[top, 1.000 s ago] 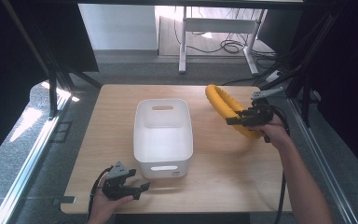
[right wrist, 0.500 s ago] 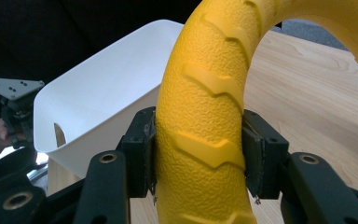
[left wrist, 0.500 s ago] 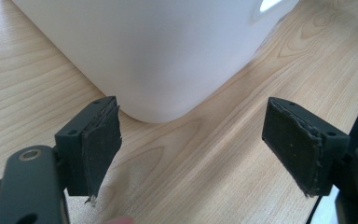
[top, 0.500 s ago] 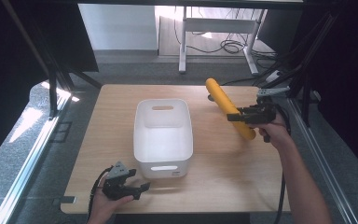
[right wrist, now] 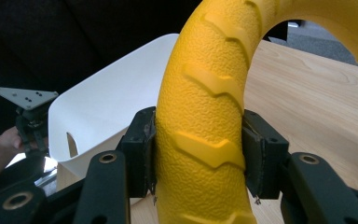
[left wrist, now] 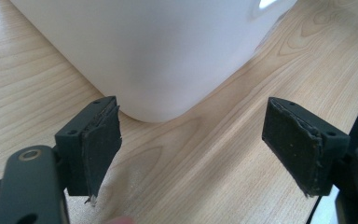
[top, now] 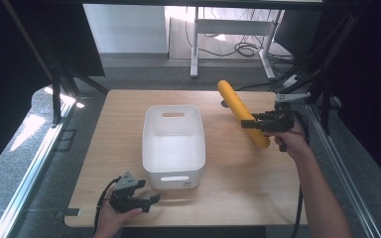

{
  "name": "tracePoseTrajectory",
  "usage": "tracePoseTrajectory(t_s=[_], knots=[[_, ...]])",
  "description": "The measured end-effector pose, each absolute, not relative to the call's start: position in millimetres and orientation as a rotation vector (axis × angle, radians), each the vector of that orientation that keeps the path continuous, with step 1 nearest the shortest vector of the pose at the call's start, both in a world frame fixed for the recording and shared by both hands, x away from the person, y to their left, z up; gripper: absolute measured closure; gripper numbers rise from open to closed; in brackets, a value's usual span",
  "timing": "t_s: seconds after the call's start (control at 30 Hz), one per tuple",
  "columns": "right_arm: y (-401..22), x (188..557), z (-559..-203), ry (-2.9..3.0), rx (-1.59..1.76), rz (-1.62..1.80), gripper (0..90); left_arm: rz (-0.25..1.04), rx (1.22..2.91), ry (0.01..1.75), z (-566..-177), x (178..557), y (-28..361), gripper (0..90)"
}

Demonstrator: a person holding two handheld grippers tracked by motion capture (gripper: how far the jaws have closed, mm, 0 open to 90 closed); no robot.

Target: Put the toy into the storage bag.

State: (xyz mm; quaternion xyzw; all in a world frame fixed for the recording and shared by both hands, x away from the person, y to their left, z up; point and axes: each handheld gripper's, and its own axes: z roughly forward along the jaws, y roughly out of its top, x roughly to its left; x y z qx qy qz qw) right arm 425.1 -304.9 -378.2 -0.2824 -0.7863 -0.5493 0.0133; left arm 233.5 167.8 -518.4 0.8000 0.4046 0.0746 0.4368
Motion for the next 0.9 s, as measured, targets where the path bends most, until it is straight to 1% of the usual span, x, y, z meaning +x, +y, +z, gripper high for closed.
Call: tracePoseTrajectory(t_s=[0.9], knots=[[-301, 410, -361, -2.388, -0.818, -1.874, 52.4, 0.179, 1.992, 0.999, -518, 233, 166, 19.6]])
